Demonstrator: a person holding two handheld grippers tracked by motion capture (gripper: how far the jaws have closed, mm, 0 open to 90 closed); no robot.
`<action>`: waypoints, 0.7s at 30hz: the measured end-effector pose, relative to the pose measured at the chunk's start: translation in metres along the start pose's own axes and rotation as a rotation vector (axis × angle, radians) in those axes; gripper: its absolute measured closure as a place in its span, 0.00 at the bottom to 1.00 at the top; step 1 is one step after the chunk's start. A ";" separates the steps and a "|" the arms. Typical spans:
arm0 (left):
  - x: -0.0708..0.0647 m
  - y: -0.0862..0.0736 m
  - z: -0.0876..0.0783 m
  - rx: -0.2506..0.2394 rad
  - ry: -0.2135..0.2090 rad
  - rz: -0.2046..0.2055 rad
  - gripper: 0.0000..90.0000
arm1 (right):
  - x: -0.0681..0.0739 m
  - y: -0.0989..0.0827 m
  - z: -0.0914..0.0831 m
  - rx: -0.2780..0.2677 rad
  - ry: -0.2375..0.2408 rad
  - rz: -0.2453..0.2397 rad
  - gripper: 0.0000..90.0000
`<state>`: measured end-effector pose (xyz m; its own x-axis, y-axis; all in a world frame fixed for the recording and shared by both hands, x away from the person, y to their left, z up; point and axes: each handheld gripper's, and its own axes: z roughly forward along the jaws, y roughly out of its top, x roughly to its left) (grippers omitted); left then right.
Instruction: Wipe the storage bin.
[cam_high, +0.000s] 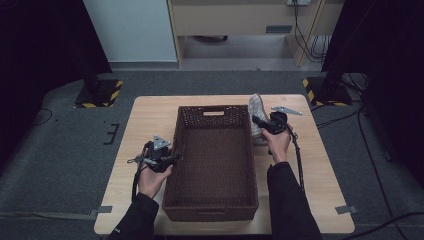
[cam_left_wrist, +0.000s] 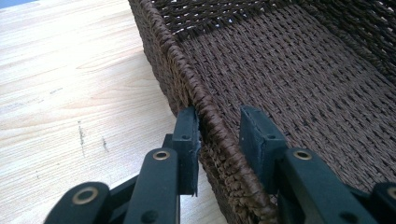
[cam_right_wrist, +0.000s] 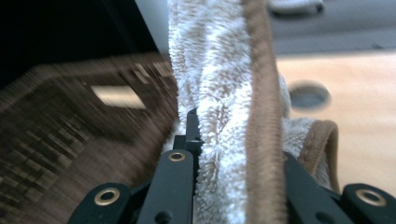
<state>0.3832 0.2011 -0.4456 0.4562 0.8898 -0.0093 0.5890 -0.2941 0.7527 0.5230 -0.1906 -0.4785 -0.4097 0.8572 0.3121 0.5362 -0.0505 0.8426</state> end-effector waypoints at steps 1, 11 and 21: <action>0.000 0.000 0.000 0.000 0.000 0.000 0.74 | -0.003 -0.007 0.004 0.041 -0.017 -0.011 0.89; 0.001 -0.001 0.001 -0.004 -0.005 -0.004 0.74 | -0.013 -0.031 0.005 0.100 -0.023 0.035 0.88; 0.001 -0.001 0.001 -0.004 -0.005 -0.006 0.74 | 0.014 -0.001 -0.052 -0.031 0.167 0.006 0.89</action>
<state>0.3838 0.2018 -0.4472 0.4557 0.8900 -0.0170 0.5893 -0.2873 0.7551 0.4785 -0.2056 -0.4517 -0.5250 0.7600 0.3831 0.5166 -0.0731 0.8531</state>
